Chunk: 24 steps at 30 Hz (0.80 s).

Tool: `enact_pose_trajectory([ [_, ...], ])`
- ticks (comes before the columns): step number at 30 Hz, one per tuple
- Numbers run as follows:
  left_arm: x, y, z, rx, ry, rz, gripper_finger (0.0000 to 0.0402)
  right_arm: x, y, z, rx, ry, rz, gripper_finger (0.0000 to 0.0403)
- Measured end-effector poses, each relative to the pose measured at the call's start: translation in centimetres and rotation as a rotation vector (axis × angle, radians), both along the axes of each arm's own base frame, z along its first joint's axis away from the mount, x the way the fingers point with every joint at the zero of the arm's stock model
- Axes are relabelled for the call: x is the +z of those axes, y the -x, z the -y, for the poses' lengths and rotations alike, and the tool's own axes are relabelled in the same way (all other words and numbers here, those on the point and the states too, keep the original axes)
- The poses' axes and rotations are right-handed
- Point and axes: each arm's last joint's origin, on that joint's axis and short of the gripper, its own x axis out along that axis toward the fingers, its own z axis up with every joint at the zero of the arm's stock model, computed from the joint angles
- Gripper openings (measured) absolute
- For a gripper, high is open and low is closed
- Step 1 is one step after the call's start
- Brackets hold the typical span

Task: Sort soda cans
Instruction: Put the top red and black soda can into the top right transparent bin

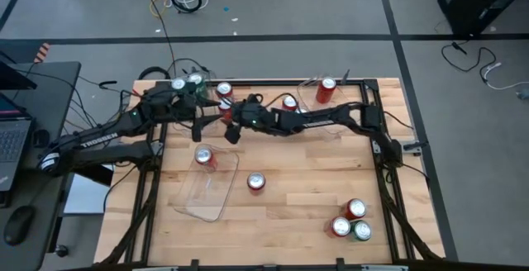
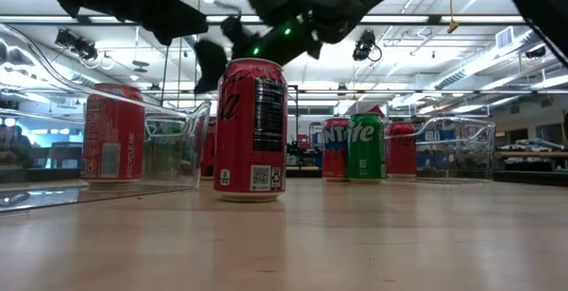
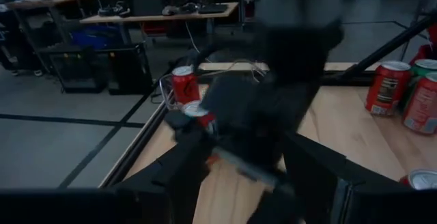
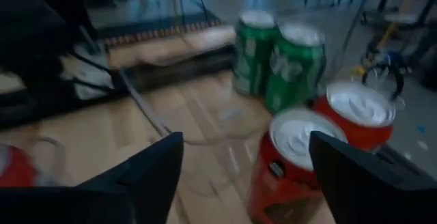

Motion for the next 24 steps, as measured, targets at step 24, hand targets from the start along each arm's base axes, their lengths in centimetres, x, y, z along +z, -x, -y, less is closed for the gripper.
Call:
enact_pose_trajectory([
  [24,-0.3,0.0,0.1,-0.011,0.016,-0.026,0.0203,-2.8,-1.8,4.5,-0.059,-0.082,-0.024,0.0270],
])
